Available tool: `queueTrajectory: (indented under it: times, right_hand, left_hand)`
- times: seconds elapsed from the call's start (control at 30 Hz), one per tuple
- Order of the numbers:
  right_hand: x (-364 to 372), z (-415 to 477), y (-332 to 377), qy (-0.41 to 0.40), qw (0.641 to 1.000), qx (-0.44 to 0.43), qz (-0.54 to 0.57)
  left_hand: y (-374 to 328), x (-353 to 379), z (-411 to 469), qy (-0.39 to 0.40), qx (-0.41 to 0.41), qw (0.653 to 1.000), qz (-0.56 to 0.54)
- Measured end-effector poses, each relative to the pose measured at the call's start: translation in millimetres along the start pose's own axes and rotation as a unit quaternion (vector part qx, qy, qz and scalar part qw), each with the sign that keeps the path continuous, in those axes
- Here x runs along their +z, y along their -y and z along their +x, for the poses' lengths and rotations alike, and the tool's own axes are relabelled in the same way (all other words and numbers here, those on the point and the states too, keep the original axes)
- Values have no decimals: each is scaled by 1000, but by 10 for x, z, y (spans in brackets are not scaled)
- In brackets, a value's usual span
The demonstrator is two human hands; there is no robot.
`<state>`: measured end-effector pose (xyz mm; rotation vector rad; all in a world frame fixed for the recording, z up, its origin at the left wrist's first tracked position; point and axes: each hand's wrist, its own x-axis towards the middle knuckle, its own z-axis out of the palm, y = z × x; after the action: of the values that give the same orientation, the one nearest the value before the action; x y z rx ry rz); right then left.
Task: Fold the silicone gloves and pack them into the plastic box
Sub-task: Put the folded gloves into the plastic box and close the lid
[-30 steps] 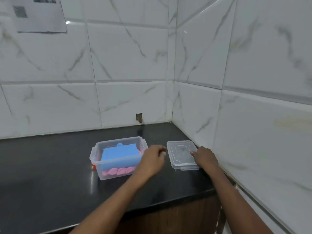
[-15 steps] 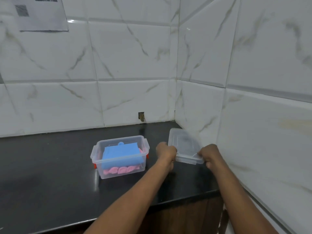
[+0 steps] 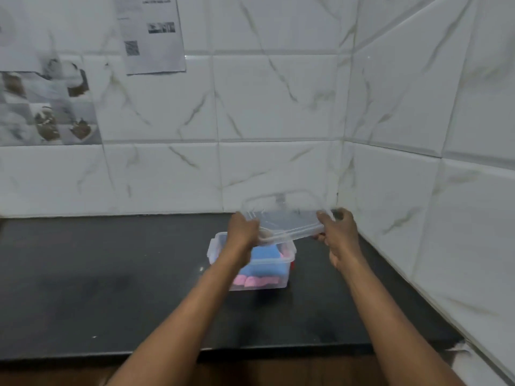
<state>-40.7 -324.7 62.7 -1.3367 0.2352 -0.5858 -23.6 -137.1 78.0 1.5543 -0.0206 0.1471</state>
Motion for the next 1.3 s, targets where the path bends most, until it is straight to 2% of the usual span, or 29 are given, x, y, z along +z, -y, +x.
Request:
queueTrajectory:
  times: [0.07,0.17,0.27,0.33,0.53,0.63,0.73,0.83,0.9,1.07,1.13,1.2,1.3]
  right_hand:
    - [70,64,-74,35,994,-24,-104]
    - [268,24,-205,79,965,-48,-244]
    - [508,-109,-332,65,886,-109,-445]
    - [617,-197,-352,34,860,-115,-495]
    - [714,-198,-396,15,813,-115,-570]
    - [657,-156,-490,25,806,-95,-583]
    - [658,-83,-555,53,834,-55,-547]
    - [679,18,-529,135,858,-5,-495]
    - [675,78,-489,171,862,1,-477]
    - [731,175,-563,160,814,-41,-557]
    - [750,176,-575,162,801,-49,-575]
    - [749,201,-593,167,795,-53,-581]
    - [747,261,-609,160,798,-57,-578]
  left_hand:
    - [3,-366,174,13,-4,999,38]
    - [65,-722,349,-15,-9,990,143]
    - [154,-839,422,-79,10,941,328]
    - [214,-846,427,-95,13,917,387]
    - [361,-831,382,-107,-3,896,432]
    - [405,-835,395,-90,-13,908,409]
    - [407,-853,455,-60,-55,937,341]
    - [383,-856,558,-38,-95,953,286]
    - [403,-816,675,-20,-90,960,264]
    - [520,-741,827,-65,-106,953,275]
    - [560,-755,866,-59,-126,954,264]
    - [579,-765,877,-48,-138,955,258]
    - [562,-742,846,-52,-122,943,304]
